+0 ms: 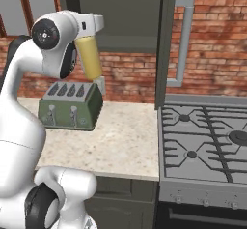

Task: Sort all alcoholic drinks to one cabinet, and non-alcoholic drinks to the other.

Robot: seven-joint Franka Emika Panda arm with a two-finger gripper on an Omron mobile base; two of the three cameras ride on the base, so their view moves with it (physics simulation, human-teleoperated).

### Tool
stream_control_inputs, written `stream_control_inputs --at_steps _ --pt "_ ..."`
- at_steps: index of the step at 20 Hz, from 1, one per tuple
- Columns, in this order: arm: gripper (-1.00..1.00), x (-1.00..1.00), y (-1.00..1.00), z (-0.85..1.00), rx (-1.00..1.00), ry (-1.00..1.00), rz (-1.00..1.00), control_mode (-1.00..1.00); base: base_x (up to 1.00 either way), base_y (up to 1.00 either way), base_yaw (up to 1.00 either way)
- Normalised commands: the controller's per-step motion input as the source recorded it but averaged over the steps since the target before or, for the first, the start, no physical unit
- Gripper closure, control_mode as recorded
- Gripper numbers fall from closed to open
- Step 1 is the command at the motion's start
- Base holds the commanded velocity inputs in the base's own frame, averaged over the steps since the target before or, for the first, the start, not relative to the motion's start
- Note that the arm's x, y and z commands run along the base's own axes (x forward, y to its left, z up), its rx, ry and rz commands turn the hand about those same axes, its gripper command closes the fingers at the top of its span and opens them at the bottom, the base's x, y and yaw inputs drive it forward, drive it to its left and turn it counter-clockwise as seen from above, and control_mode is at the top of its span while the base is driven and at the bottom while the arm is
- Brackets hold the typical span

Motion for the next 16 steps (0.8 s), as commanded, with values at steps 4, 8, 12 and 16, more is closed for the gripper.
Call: stream_control_inputs --at_steps 4,8,12,16 --pt "1.0 0.25 -0.25 0.28 0.0 0.0 0.0 -1.0 0.0 0.0 0.0" --pt "1.0 0.26 -0.23 0.1 0.0 0.0 0.0 -1.0 0.0 0.0 0.0" --pt "1.0 0.28 -0.11 0.0 0.0 0.0 0.0 -1.0 0.0 0.0 0.0" --pt "1.0 0.35 -0.01 0.0 0.0 -0.01 -0.02 -1.0 0.0 0.0 0.0"
